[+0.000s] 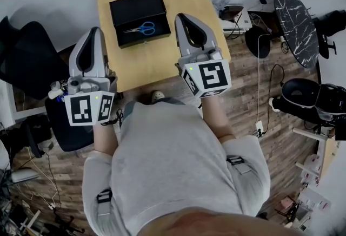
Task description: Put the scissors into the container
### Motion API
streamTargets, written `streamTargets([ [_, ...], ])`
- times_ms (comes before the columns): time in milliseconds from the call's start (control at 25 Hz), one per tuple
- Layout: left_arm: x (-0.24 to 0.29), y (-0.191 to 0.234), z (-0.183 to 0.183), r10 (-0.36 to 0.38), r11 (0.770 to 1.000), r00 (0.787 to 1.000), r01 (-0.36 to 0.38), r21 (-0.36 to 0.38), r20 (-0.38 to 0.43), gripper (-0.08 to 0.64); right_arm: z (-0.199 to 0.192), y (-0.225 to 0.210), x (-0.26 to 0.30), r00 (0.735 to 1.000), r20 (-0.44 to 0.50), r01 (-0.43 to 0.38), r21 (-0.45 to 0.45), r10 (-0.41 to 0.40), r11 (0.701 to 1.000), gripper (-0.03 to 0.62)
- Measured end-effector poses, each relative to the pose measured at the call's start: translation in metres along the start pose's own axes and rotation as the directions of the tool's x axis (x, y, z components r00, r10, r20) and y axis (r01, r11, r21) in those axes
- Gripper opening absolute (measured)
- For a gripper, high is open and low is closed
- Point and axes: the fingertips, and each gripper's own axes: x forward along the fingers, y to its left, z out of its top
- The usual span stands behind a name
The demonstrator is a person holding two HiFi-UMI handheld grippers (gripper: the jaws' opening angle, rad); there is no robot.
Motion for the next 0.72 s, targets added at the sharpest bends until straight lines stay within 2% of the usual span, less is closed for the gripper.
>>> streamTargets([
  [240,-0.0018,0.0052,0.0027,0.001,1.0,1.0,-0.001,0.0,0.003,0.057,0.0076,0.0004,-0.0023,0.999,0.019,0.025,0.005,-0.026,1.0,0.003],
  [720,-0.0075,0.0054,0.0032,0.007,1.0,1.0,-0.007,-0.005,0.007,0.057,0.0099,0.0079,-0.0054,1.0,0.025,0.009,0.006,-0.009,1.0,0.003],
])
